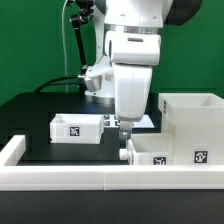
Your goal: Assemble drawer
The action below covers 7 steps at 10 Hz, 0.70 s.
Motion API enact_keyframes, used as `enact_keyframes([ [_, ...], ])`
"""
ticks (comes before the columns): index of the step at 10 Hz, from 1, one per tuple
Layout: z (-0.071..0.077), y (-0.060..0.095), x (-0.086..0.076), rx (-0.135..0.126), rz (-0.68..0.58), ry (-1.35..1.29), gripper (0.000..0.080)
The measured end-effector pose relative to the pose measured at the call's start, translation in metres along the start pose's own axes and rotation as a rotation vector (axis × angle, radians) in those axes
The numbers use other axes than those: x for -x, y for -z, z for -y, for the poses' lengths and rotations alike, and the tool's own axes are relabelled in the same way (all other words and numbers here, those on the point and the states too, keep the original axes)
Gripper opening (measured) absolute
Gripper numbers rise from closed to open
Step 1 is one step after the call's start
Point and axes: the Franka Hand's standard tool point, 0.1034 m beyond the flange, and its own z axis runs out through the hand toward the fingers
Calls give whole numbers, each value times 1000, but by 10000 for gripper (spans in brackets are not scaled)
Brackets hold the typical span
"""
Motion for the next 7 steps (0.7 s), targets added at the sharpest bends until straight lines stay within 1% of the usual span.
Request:
enact_keyframes([
  [1,0,-1,4,-2,-5,9,648],
  [2,0,-9,13,-13,-50,34,648],
  [3,-4,-15,21,-19,-98,27,648],
  [4,-8,-20,25,-18,-135,47,648],
  [5,-9,-25,25,-21,-178,57,648],
  [6,-8,-29,20,-25,-200,57,648],
  [7,-6,-33,17,-23,-235,98,648],
])
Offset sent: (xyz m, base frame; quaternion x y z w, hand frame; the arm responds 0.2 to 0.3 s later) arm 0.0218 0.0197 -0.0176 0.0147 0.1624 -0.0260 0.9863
